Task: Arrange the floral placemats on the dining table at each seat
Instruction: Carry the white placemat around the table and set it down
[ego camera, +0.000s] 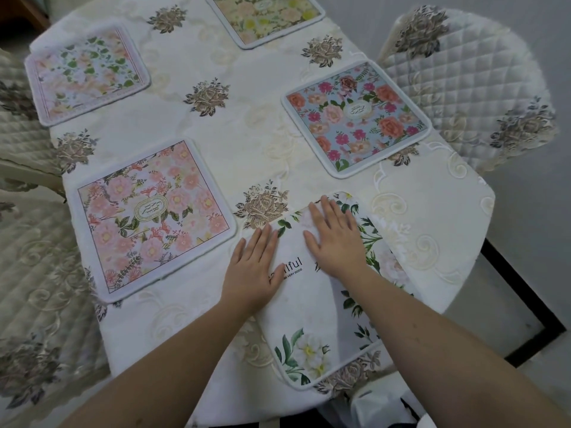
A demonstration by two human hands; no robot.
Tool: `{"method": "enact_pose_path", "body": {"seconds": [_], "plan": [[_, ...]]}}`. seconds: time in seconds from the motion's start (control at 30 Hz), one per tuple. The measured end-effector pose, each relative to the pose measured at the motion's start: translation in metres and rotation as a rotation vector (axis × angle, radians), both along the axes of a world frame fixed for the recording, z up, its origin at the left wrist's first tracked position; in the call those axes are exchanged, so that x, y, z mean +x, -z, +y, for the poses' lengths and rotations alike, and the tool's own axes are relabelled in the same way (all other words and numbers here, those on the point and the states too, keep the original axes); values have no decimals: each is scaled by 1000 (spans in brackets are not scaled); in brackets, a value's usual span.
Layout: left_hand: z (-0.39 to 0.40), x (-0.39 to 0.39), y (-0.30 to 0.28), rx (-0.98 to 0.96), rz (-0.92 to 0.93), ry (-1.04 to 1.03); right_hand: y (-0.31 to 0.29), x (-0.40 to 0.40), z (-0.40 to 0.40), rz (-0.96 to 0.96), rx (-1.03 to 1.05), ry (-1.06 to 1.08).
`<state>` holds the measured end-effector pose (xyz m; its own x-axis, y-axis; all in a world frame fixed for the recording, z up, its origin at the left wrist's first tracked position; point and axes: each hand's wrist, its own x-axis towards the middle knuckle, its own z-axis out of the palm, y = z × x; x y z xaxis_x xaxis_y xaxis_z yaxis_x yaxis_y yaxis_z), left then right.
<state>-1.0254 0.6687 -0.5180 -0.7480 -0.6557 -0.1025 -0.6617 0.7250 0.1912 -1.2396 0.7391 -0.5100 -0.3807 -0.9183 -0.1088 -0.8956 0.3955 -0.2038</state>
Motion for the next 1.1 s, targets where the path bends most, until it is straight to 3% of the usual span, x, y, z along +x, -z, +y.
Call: {"method": "enact_pose_path", "body": {"seconds": [0.57, 0.7, 0.9, 1.1], "plan": [[-1, 58, -11, -26, -102, 13, -9, -44, 48, -46, 70, 181], [25, 44, -19, -58, 17, -14, -24, -15, 53, -81, 49, 230], [82, 12, -16, 24, 60, 41, -26, 77, 70, -203, -25, 64], [108, 19, 0, 34, 2, 63, -2, 93, 94, -47, 45, 10]]}}
